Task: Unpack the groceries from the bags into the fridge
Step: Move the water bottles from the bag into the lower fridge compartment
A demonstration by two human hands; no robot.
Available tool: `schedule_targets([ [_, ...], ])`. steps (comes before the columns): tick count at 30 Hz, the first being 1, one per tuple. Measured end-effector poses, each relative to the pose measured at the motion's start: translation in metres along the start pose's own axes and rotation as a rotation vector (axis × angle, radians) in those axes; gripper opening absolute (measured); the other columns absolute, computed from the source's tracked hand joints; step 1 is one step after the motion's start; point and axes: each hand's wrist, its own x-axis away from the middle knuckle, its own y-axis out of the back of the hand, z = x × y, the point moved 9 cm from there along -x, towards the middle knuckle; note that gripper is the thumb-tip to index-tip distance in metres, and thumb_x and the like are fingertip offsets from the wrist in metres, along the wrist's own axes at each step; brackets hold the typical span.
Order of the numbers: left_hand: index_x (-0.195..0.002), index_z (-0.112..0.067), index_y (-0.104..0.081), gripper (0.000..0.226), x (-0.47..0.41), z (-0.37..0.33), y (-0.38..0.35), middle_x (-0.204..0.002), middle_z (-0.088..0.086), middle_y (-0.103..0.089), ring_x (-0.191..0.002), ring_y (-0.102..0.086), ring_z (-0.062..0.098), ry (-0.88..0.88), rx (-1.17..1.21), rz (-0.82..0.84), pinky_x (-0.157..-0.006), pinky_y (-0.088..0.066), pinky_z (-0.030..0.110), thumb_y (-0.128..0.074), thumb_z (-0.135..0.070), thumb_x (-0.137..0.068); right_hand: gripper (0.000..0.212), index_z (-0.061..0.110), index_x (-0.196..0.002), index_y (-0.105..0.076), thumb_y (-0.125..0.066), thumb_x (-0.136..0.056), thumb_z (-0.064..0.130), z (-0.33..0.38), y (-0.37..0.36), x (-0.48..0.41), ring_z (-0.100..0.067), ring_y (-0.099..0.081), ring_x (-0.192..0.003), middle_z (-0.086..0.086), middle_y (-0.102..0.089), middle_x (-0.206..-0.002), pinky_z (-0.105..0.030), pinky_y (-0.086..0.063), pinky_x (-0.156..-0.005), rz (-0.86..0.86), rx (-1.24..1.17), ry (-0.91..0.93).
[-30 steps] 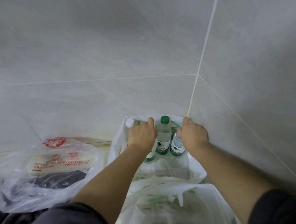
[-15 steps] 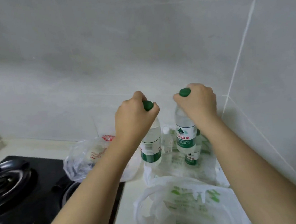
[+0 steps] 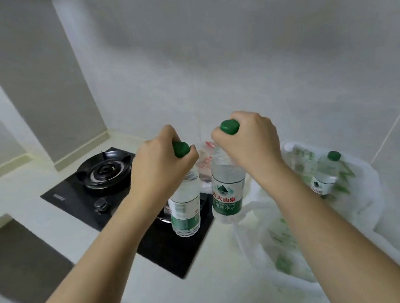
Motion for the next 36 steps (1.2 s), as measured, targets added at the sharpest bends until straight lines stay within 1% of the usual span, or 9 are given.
schedule_targets([
  [3,-0.076,-0.016,-0.044,0.029,0.036,0.049,-0.009,-0.060,-0.001,-0.054,-0.060,-0.055,0.020,0.122,-0.023,0.086,-0.050,-0.039,0.031,-0.064,-0.037,-0.081,0.037,0.014,-0.058,-0.037,-0.063,-0.077,0.031,-0.004,-0.043,0.034,-0.020,-0.036,-0.055,0.003,-0.038,-0.052,-0.027,-0.023,-0.046,0.115,0.025,-0.024],
  [7,-0.079,-0.018,-0.043,0.032,0.088,0.108,-0.024,-0.064,-0.001,-0.058,-0.066,-0.057,0.024,0.285,-0.056,0.169,-0.058,-0.047,0.037,-0.065,-0.040,-0.082,0.022,0.014,-0.067,-0.052,-0.063,-0.078,0.031,-0.027,-0.099,0.087,-0.022,-0.050,-0.064,0.003,-0.053,-0.062,-0.025,-0.029,-0.048,0.285,0.040,-0.166],
  [13,-0.084,-0.016,-0.042,0.033,0.144,0.157,-0.038,-0.064,-0.002,-0.055,-0.064,-0.055,0.021,0.389,-0.093,0.215,-0.056,-0.047,0.036,-0.065,-0.040,-0.085,0.020,0.014,-0.081,-0.061,-0.063,-0.081,0.034,-0.043,-0.146,0.140,-0.021,-0.055,-0.070,0.002,-0.061,-0.074,-0.027,-0.040,-0.055,0.373,0.085,-0.289],
  [16,-0.087,-0.015,-0.042,0.033,0.155,0.167,-0.039,-0.063,-0.002,-0.053,-0.062,-0.054,0.019,0.402,-0.105,0.214,-0.055,-0.046,0.035,-0.063,-0.040,-0.087,0.020,0.017,-0.083,-0.061,-0.063,-0.081,0.036,-0.048,-0.156,0.153,-0.022,-0.056,-0.072,0.002,-0.062,-0.076,-0.029,-0.043,-0.059,0.367,0.113,-0.312],
  [22,-0.088,-0.013,-0.042,0.034,0.161,0.175,-0.042,-0.063,0.000,-0.053,-0.062,-0.055,0.021,0.395,-0.049,0.211,-0.055,-0.049,0.039,-0.064,-0.039,-0.087,0.022,0.016,-0.078,-0.055,-0.064,-0.083,0.035,-0.055,-0.163,0.171,-0.022,-0.050,-0.066,0.002,-0.059,-0.071,-0.028,-0.031,-0.055,0.296,0.127,-0.371],
  [28,-0.085,-0.014,-0.042,0.037,0.170,0.183,-0.045,-0.064,-0.001,-0.052,-0.062,-0.053,0.021,0.441,0.050,0.190,-0.055,-0.049,0.037,-0.070,-0.038,-0.083,0.023,0.016,-0.075,-0.050,-0.065,-0.082,0.031,-0.064,-0.162,0.179,-0.026,-0.049,-0.067,-0.001,-0.058,-0.070,-0.031,-0.035,-0.058,0.213,0.068,-0.408],
  [32,-0.084,-0.017,-0.042,0.039,0.175,0.188,-0.046,-0.066,-0.006,-0.053,-0.064,-0.054,0.018,0.462,0.079,0.170,-0.057,-0.049,0.036,-0.070,-0.043,-0.080,0.029,0.018,-0.076,-0.049,-0.069,-0.082,0.037,-0.064,-0.161,0.185,-0.023,-0.049,-0.070,0.002,-0.055,-0.076,-0.031,-0.032,-0.058,0.192,0.038,-0.404],
  [34,-0.089,-0.023,-0.043,0.038,0.185,0.192,-0.045,-0.068,-0.012,-0.052,-0.065,-0.053,0.009,0.466,0.089,0.169,-0.056,-0.046,0.033,-0.071,-0.047,-0.078,0.027,0.022,-0.083,-0.055,-0.073,-0.079,0.041,-0.071,-0.162,0.197,-0.016,-0.049,-0.071,0.006,-0.051,-0.080,-0.029,-0.034,-0.058,0.202,-0.051,-0.436],
  [36,-0.099,-0.030,-0.042,0.044,0.205,0.204,-0.048,-0.074,-0.014,-0.050,-0.070,-0.052,0.004,0.515,0.136,0.193,-0.059,-0.042,0.029,-0.073,-0.049,-0.075,0.037,0.024,-0.107,-0.061,-0.078,-0.076,0.037,-0.086,-0.166,0.219,-0.008,-0.047,-0.072,0.008,-0.045,-0.083,-0.022,-0.035,-0.062,0.210,-0.185,-0.511],
])
